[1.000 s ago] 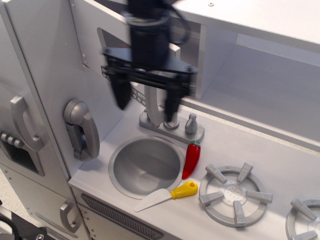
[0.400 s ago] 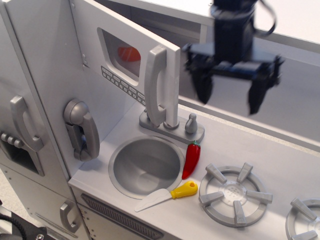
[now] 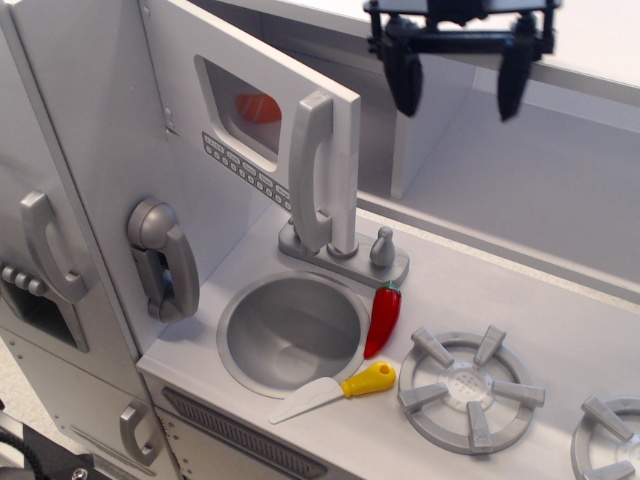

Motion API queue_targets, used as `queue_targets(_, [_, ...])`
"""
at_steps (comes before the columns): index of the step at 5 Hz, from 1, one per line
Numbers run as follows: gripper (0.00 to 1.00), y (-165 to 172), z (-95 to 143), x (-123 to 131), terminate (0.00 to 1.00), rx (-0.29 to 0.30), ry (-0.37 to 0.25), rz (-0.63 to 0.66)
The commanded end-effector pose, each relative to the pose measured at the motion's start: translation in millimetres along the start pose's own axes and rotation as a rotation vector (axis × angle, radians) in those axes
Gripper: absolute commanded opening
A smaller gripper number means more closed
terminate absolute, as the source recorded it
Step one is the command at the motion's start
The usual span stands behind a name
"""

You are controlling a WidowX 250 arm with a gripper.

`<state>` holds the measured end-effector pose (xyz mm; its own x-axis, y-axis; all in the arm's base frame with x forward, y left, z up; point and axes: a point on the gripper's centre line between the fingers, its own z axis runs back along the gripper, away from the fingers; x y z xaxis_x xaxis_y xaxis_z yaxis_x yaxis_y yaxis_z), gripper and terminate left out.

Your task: Open microwave

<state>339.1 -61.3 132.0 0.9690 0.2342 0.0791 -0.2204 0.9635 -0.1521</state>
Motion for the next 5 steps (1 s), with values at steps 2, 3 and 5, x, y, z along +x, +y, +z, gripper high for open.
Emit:
queue_targets(2, [1.00, 77.8, 0.5, 1.3, 0.00, 0.144, -0.138, -0.002])
queue_targets(3, [1.00, 105.5, 6.5, -18.5, 0.00, 0.145, -0.158, -0.010])
queue_targets(5, [1.00, 162.7, 18.8, -55.7, 0.00, 0.151, -0.183, -0.020])
